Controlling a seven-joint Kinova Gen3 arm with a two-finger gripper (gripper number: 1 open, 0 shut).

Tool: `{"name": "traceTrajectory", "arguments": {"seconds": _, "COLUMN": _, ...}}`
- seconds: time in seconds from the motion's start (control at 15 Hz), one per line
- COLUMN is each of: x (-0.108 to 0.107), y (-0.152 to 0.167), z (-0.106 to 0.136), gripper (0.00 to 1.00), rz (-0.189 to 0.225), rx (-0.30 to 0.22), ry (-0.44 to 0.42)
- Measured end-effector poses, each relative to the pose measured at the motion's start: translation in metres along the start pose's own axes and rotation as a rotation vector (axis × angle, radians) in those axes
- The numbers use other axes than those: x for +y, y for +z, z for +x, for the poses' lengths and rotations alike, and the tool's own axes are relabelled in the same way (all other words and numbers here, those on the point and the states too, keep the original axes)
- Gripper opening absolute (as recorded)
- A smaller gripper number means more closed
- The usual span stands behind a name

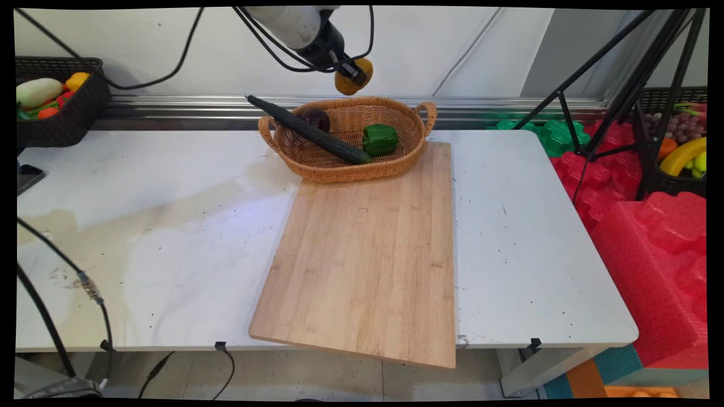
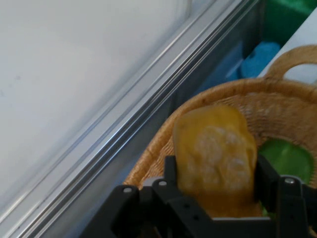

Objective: Place the picked object in the vegetable basket

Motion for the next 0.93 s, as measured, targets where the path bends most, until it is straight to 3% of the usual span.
{"name": "traceTrajectory", "arguments": {"seconds": 0.4, "x": -0.016, "y": 0.064, "z": -0.012, "gripper": 0.00, "rz": -0.012, "rx": -0.102, "ry": -0.013}}
{"name": "traceTrajectory", "arguments": {"seconds": 0.93, "x": -0.019, "y": 0.110, "z": -0.025, "gripper": 0.00, "rz": -0.042, "rx": -0.168, "ry": -0.017}}
